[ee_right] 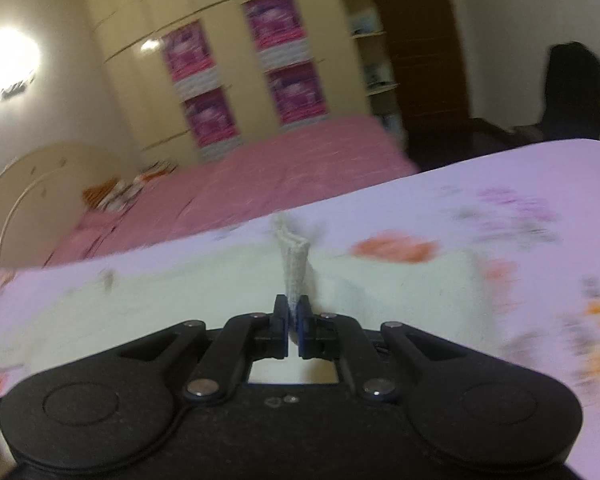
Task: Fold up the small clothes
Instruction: 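Fold the held sleeve across the sweater body with the right tool, release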
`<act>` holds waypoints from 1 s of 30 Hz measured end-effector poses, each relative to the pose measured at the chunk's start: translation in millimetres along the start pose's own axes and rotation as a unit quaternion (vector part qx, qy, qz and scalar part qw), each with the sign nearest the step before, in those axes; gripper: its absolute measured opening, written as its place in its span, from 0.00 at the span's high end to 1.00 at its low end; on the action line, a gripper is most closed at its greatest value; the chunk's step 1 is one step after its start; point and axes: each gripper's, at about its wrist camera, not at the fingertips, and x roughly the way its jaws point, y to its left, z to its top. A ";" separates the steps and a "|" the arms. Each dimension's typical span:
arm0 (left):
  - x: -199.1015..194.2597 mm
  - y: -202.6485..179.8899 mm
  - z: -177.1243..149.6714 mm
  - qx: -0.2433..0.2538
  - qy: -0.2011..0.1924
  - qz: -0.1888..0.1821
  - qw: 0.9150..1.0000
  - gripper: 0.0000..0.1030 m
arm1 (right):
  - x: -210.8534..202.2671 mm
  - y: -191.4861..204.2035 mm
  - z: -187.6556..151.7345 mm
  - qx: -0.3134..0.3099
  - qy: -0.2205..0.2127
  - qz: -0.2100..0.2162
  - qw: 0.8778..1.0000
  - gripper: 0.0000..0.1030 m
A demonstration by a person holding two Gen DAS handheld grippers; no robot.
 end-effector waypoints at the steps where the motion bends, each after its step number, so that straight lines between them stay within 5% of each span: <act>1: 2.5 10.5 2.1 -0.006 0.002 -0.013 1.000 0.10 | 6.2 15.2 -3.0 -0.004 0.006 0.005 1.000 0.95; 12: 33.7 75.9 13.0 -0.044 0.017 -0.042 0.998 0.10 | 78.6 152.1 -39.4 -0.061 0.070 0.055 0.994 0.94; 16: 43.6 78.7 14.2 -0.069 0.021 -0.044 0.996 0.10 | 83.9 167.4 -49.2 -0.075 0.068 0.056 0.993 0.80; 21: 56.5 58.4 23.3 -0.098 0.019 -0.101 0.990 0.12 | 53.3 153.2 -49.1 -0.057 0.041 0.058 0.996 0.62; 22: 61.3 50.1 26.3 -0.104 0.019 -0.118 0.987 0.18 | 44.7 143.3 -48.5 -0.040 0.036 0.058 0.997 0.61; 24: 76.7 29.1 32.1 -0.119 0.032 -0.154 0.980 0.47 | 30.1 125.5 -49.7 -0.015 0.033 0.051 0.998 0.61; 30: 118.0 -24.9 35.0 -0.149 0.068 -0.202 0.966 0.48 | 6.0 74.8 -50.6 0.044 0.030 0.030 0.998 0.59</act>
